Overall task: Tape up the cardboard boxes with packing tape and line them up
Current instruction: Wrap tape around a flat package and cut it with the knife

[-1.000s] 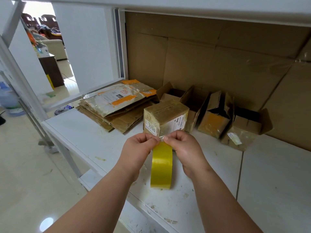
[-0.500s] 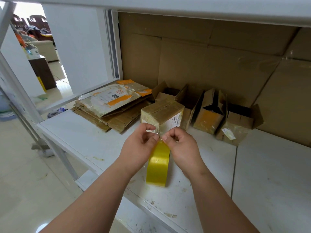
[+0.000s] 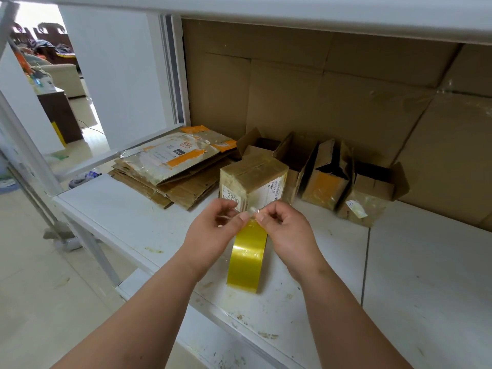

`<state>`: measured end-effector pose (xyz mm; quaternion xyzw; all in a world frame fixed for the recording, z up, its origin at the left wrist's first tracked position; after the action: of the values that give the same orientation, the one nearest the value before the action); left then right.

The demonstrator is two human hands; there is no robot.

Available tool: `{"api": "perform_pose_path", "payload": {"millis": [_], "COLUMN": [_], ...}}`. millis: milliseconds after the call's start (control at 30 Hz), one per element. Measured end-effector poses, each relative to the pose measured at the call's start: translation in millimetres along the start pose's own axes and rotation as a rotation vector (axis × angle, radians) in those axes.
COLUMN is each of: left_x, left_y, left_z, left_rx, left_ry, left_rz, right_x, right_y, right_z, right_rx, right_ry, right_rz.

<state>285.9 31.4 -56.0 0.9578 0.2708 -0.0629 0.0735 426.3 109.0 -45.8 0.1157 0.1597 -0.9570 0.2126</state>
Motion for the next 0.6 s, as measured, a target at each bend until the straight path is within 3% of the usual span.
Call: {"api": "perform_pose_path", "payload": {"millis": [133, 267, 500, 600], "left_x": [4.7, 12.5, 8.5, 5.1], "left_y": [1.2, 1.8, -0.2, 3.7], "left_z": [-16.0, -18.4, -25.6, -27.4], "left_rx": [0.125, 0.086, 0.135, 0.223], "left_ry": [-0.053, -0.101, -0.279, -0.336], "left_rz": [0.009, 0.110, 0.104, 0.029], "right_x": [0.6, -0.1, 5.4, 5.9], "right_y": [0.4, 3.0, 11.5, 7.5], "right_z": [0.7, 2.1, 26.5, 20.5], "right_rx": [0.001, -0.040, -0.413, -0.331], "right_ry": [-0.016, 0.052, 0.445, 0.356], "right_rz": [0.004, -0.019, -0.149, -0.119]}}
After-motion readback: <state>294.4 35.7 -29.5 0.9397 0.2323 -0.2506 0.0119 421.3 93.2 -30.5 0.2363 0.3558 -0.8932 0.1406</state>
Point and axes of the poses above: each hand's wrist, its own y-axis away from the middle knuckle, its own x-axis out of the palm, z = x × y, the point moved 7 cm from there along -y, towards the middle knuckle, and after that the axes turned 10 degrees about -x, right-handed, at the moved point
